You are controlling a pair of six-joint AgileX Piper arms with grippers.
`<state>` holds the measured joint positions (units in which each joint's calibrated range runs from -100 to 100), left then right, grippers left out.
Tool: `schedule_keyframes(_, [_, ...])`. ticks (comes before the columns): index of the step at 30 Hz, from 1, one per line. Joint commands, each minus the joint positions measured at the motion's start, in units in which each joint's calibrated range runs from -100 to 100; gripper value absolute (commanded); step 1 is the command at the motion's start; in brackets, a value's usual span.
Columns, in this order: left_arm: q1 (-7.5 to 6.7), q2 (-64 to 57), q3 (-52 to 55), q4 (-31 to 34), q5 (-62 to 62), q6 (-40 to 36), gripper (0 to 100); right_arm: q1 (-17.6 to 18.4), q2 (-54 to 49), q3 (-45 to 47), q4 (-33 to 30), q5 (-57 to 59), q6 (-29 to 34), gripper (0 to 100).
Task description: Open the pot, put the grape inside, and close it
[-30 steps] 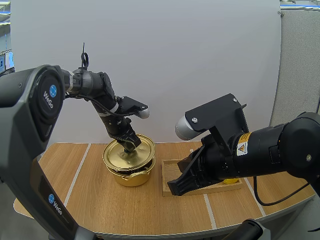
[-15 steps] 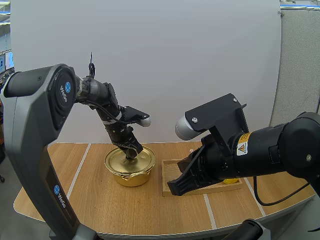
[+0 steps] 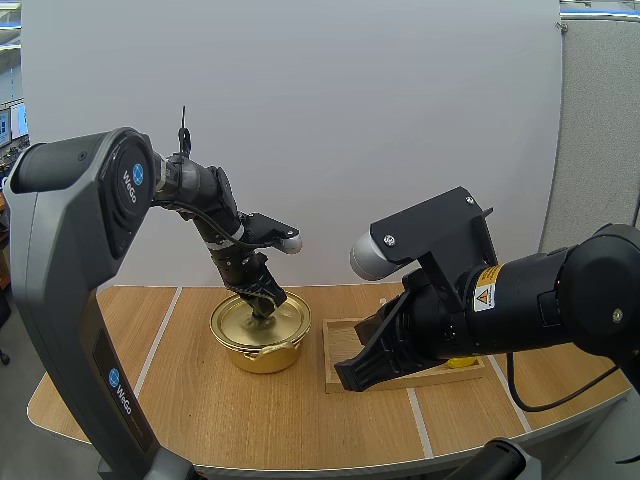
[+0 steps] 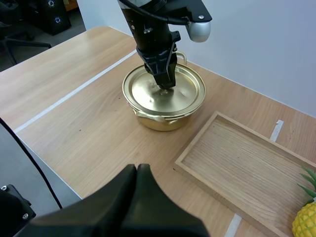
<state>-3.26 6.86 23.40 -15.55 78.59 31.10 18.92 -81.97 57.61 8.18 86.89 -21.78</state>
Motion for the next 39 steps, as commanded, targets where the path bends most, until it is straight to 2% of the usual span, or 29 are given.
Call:
schedule_keyframes(1, [-0.12, 0.8, 0.2, -2.5, 5.9, 3.1, 44, -0.2, -0.4, 0.3, -0.3, 0.1, 0.3, 0])
schedule_keyframes(3, [-0.12, 0.3, 0.1, -4.6, 8.2, 3.9, 79, -0.2, -0.4, 0.3, -0.3, 0.1, 0.3, 0])
schedule_keyframes(5, [-0.12, -0.6, 0.1, -5.4, 8.4, 4.1, 100, -0.2, -0.4, 0.3, -0.3, 0.1, 0.3, 0])
schedule_keyframes(14, [-0.12, -9.3, -1.5, -5.4, 12.4, 4.1, 100, -0.2, -0.4, 0.3, -0.3, 0.1, 0.3, 0])
schedule_keyframes(19, [-0.12, -24.1, -5.5, -5.4, 21.4, 2.9, 100, -0.2, -0.4, 0.3, -0.6, 0.1, 0.3, 0])
schedule_keyframes(31, [-0.12, -53.5, -5.7, -5.3, 21.4, 1.0, 100, -0.2, -0.4, 0.3, -1.1, 0.1, 0.3, 0])
schedule_keyframes(39, [-0.12, -68.5, -5.7, -4.3, 21.4, -5.0, 100, -0.2, -0.4, 0.3, -1.3, -0.3, 0.3, 0])
